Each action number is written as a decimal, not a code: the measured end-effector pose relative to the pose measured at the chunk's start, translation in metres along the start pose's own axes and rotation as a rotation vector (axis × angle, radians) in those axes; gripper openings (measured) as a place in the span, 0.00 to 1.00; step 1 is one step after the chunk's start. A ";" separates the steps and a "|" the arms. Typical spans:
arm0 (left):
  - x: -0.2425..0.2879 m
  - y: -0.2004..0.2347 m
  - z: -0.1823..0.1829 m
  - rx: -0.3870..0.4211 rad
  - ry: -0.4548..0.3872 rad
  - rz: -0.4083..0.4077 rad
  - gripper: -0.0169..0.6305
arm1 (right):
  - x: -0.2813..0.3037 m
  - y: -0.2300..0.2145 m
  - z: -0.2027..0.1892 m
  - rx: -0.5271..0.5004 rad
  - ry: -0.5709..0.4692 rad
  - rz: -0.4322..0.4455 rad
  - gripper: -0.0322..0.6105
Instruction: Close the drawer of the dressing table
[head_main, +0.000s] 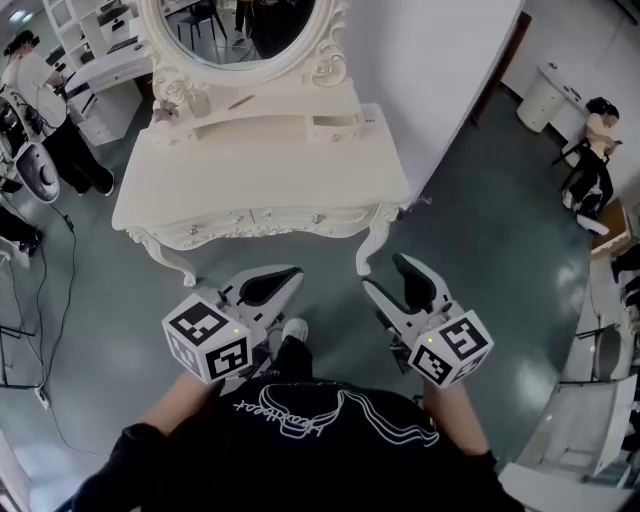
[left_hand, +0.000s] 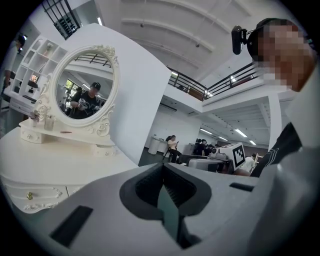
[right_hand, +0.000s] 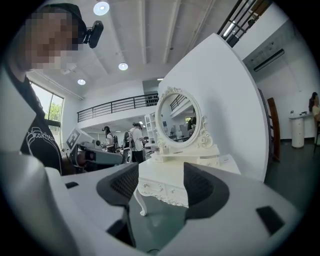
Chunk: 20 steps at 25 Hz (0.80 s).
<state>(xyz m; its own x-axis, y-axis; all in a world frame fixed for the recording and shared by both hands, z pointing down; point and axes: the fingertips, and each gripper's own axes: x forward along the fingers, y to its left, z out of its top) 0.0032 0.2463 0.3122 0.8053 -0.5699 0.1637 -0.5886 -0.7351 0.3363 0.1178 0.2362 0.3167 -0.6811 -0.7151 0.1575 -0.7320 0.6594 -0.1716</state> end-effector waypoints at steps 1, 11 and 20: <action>0.004 0.011 0.002 -0.007 0.002 0.001 0.03 | 0.010 -0.006 0.001 0.003 0.004 -0.003 0.47; 0.056 0.129 0.041 -0.029 0.036 -0.002 0.03 | 0.122 -0.070 0.020 0.023 0.038 -0.050 0.45; 0.094 0.224 0.060 -0.040 0.052 0.009 0.03 | 0.204 -0.125 0.018 0.024 0.082 -0.119 0.45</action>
<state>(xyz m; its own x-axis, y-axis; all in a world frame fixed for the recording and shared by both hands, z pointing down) -0.0576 0.0056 0.3471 0.8033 -0.5558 0.2141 -0.5932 -0.7142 0.3716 0.0709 0.0040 0.3526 -0.5899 -0.7656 0.2566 -0.8074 0.5649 -0.1704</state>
